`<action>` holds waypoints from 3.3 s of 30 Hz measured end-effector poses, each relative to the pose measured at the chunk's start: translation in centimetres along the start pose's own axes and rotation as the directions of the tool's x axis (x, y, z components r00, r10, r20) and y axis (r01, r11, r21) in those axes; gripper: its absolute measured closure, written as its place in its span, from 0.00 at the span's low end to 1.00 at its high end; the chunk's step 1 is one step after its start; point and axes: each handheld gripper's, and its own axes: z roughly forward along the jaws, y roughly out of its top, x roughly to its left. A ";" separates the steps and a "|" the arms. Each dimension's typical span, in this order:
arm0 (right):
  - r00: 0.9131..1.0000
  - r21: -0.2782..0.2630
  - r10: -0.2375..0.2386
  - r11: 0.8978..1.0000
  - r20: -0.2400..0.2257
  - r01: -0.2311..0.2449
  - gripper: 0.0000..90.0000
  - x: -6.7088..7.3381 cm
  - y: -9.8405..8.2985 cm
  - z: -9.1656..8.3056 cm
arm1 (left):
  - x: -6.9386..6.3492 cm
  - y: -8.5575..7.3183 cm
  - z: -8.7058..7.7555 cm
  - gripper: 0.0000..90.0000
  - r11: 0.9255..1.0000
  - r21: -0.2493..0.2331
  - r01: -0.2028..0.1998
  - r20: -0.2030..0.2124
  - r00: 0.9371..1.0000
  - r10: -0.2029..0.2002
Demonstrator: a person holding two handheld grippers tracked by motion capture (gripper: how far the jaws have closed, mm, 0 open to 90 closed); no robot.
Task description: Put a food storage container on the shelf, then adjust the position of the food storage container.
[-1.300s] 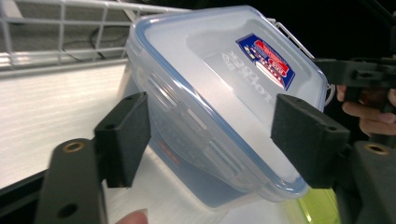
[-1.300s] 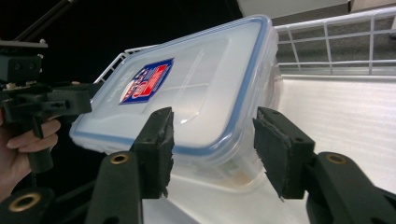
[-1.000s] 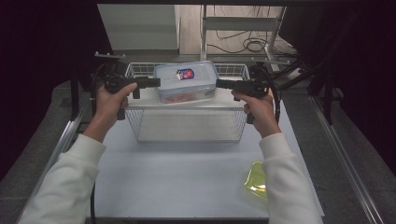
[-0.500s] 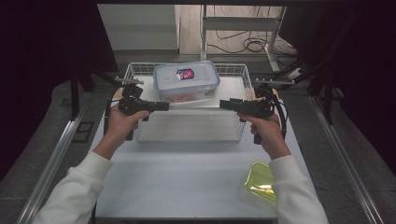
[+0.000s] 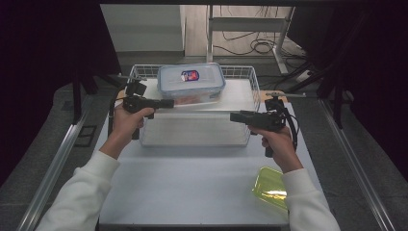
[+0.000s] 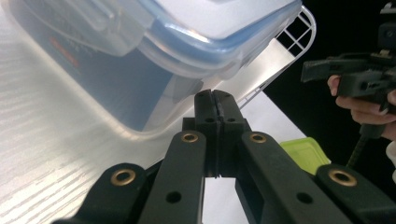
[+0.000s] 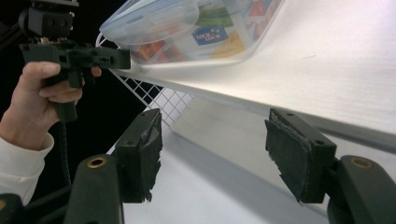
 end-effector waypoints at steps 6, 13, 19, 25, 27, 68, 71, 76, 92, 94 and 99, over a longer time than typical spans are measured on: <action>1.000 0.012 -0.017 1.000 -0.005 0.017 0.39 0.2 -0.5 0.0 | 0.5 0.3 0.0 1.00 1.000 -0.011 0.016 -0.029 0.999 -0.016; 1.000 0.014 -0.016 1.000 -0.015 0.017 0.39 0.2 -0.7 0.0 | 0.2 0.1 -0.4 1.00 1.000 -0.012 0.003 -0.015 1.000 -0.003; 0.999 0.008 -0.029 1.000 -0.022 0.030 0.38 0.6 -1.2 -0.6 | -1.2 -1.5 -1.6 0.99 0.999 -0.017 -0.030 0.006 1.000 0.030; 0.999 0.007 -0.038 0.999 -0.010 0.038 0.38 1.4 -2.5 -1.3 | -2.7 -4.6 -2.0 0.85 0.999 -0.005 -0.040 0.049 0.998 0.040; 0.999 0.007 -0.025 1.000 -0.024 0.025 0.38 1.4 -3.3 -1.4 | -3.0 -5.7 -1.8 0.79 1.000 -0.003 -0.017 0.065 0.998 0.017; 0.977 0.151 -0.045 0.988 0.208 0.014 0.56 -1.0 -14.4 -6.4 | -2.9 -16.6 -0.2 0.29 0.974 0.219 -0.063 -0.056 0.995 0.077; 0.978 0.122 -0.033 0.992 0.206 0.007 0.63 -1.5 -14.7 -7.8 | -2.9 -16.7 0.0 0.28 0.972 0.227 -0.064 -0.058 0.995 0.079; 0.952 0.120 -0.023 0.993 0.306 -0.014 0.79 -2.4 -15.7 -10.2 | -2.8 -16.9 0.2 0.28 0.969 0.237 -0.063 -0.060 0.995 0.079; 0.793 0.120 0.037 0.983 0.608 -0.138 0.99 -6.0 -19.0 -17.3 | -2.4 -17.0 0.4 0.26 0.966 0.252 -0.060 -0.072 0.994 0.081; 0.776 0.124 0.052 0.978 0.629 -0.166 0.99 -6.6 -19.3 -17.4 | -2.4 -17.0 0.5 0.26 0.966 0.253 -0.062 -0.074 0.994 0.083; 0.762 0.164 0.035 0.969 0.647 -0.184 0.99 -7.6 -19.8 -16.6 | -2.4 -17.0 0.5 0.27 0.966 0.250 -0.061 -0.084 0.993 0.084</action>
